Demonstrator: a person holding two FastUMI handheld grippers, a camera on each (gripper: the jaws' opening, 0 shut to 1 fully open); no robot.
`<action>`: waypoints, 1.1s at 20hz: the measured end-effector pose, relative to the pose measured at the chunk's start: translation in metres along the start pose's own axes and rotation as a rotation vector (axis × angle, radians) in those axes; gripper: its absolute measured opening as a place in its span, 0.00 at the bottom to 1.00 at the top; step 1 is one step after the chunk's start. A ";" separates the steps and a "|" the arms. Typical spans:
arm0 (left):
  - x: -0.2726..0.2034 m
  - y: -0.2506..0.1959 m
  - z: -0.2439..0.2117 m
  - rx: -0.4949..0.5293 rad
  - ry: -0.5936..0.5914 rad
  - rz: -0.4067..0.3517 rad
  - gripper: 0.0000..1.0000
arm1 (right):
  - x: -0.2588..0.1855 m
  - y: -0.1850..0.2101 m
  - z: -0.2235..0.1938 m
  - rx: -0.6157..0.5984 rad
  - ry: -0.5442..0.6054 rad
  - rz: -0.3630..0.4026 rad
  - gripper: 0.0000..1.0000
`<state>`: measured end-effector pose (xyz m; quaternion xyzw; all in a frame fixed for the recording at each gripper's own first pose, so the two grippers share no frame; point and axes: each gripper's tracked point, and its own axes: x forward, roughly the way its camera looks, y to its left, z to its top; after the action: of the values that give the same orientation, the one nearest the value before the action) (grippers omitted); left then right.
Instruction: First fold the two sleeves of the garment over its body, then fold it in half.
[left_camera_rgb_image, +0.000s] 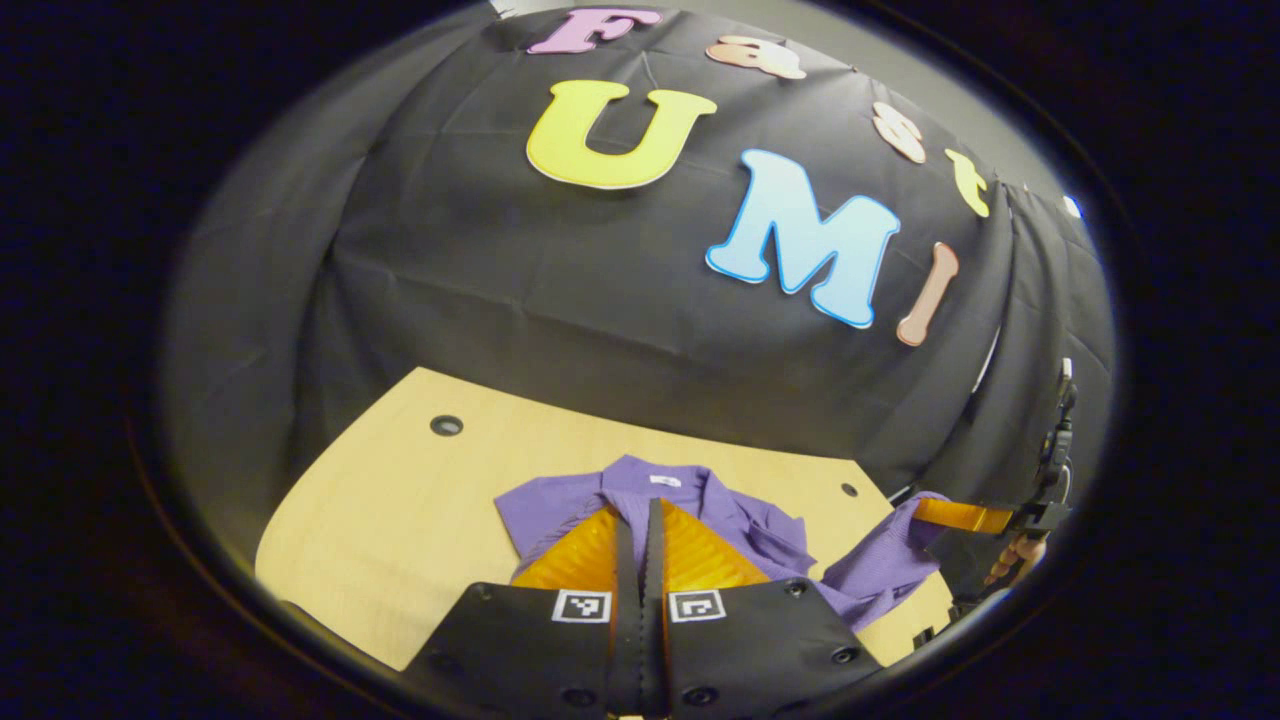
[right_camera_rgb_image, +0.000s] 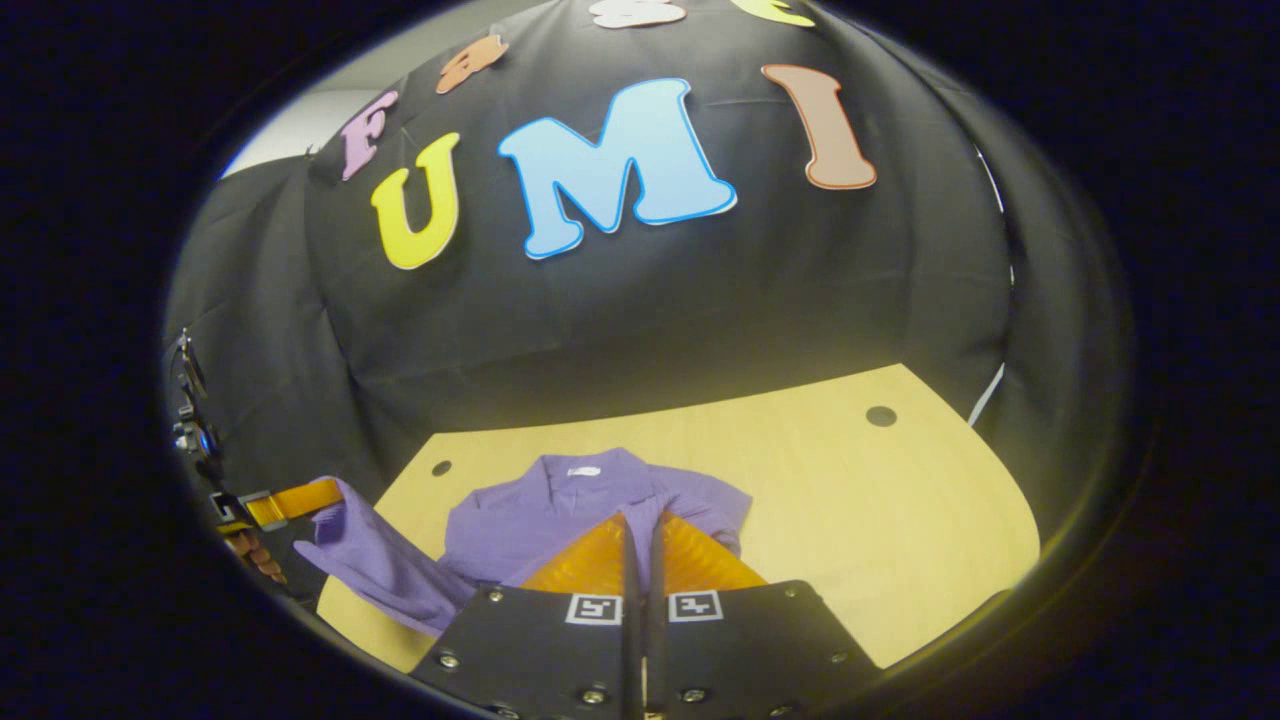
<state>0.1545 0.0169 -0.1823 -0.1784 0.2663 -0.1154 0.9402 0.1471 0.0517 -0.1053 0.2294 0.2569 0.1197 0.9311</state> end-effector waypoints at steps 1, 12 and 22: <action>0.013 0.001 0.009 0.004 -0.015 0.010 0.07 | 0.011 -0.006 0.006 0.013 -0.003 0.004 0.02; 0.145 0.016 0.031 0.063 -0.007 0.088 0.06 | 0.123 -0.029 0.040 0.024 0.024 0.035 0.03; 0.215 0.062 0.018 0.064 -0.017 0.195 0.06 | 0.211 -0.044 0.042 0.015 0.031 -0.003 0.03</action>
<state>0.3502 0.0109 -0.2910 -0.1223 0.2708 -0.0303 0.9544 0.3510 0.0703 -0.1838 0.2342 0.2727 0.1202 0.9254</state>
